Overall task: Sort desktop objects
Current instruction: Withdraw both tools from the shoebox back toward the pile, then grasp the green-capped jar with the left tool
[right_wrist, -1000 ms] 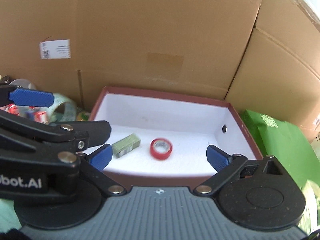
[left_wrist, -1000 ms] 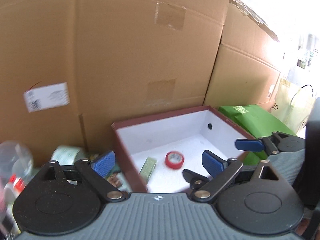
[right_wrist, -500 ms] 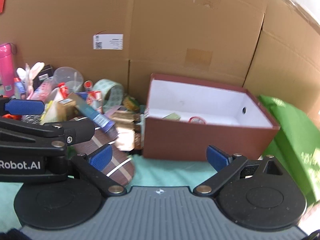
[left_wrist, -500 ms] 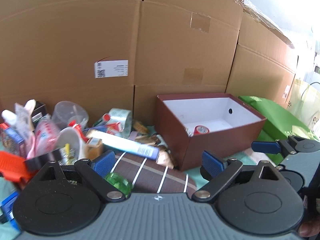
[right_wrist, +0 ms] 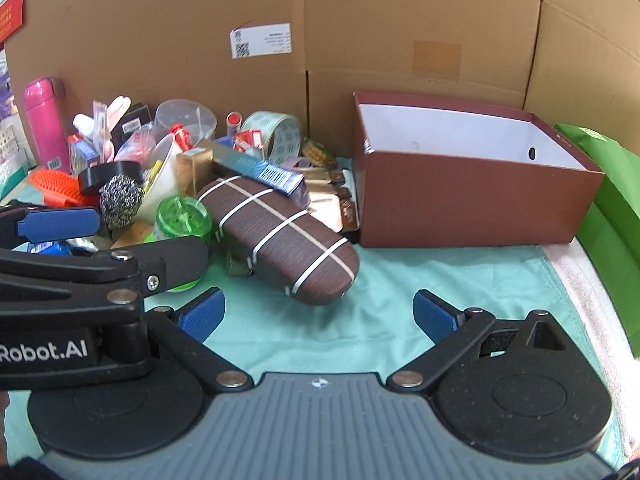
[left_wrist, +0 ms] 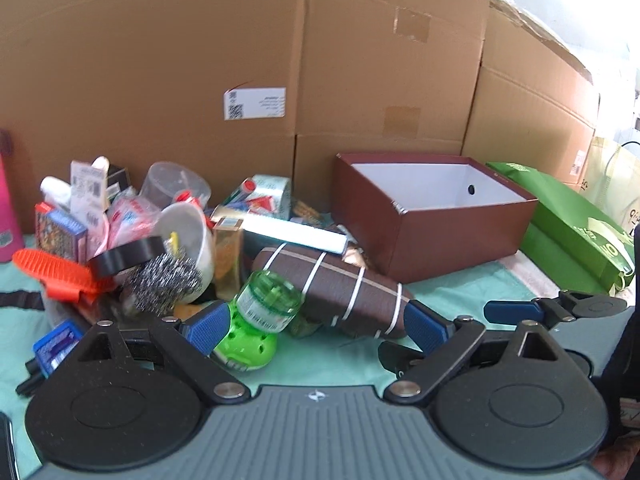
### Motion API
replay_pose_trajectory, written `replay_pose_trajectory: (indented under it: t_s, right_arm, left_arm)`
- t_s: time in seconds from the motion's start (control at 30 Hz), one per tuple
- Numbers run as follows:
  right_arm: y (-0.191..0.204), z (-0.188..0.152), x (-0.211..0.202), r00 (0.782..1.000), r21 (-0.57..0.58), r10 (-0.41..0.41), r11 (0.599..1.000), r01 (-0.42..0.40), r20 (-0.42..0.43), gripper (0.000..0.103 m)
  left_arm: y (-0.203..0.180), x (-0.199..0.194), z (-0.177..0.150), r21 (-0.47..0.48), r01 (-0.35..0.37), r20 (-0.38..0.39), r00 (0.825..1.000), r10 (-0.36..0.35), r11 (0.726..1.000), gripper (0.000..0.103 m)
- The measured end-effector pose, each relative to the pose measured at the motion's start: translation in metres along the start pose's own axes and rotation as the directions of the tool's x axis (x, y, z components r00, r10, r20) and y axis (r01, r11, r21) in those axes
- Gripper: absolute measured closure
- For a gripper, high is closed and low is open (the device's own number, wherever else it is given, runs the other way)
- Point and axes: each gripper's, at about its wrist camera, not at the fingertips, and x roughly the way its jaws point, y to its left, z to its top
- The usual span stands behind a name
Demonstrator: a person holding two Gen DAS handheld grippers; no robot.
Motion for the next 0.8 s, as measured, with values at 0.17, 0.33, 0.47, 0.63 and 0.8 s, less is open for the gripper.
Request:
replay_pose_trajectory:
  t_s: [0.17, 0.33, 0.47, 0.63, 0.8]
  right_arm:
    - [0.011, -0.001, -0.001, 1.0, -0.017, 0.024, 1.0, -0.024, -0.004, 0.005]
    - [0.02, -0.002, -0.003, 0.997, -0.019, 0.078, 0.997, -0.078, 0.018, 0.005]
    - [0.027, -0.001, 0.0, 0.992, -0.028, 0.126, 0.992, -0.126, 0.024, 0.005]
    - [0.042, -0.002, 0.012, 0.978, -0.029, 0.206, 0.978, -0.206, 0.005, 0.005]
    - [0.057, -0.01, 0.028, 0.963, -0.041, 0.267, 0.963, -0.268, -0.037, 0.005]
  left_arm:
    - [0.009, -0.006, -0.005, -0.027, -0.012, -0.009, 1.0, 0.012, 1.0, 0.006]
    - [0.03, -0.026, -0.003, 0.001, -0.023, 0.003, 1.0, 0.023, 1.0, 0.007]
    - [0.06, -0.05, 0.004, 0.046, -0.09, 0.016, 0.996, 0.089, 0.995, 0.007]
    - [0.094, -0.071, 0.005, 0.098, -0.151, -0.015, 0.988, 0.154, 0.984, 0.005]
    - [0.112, -0.055, -0.027, 0.013, -0.14, -0.095, 0.986, 0.141, 0.99, 0.005]
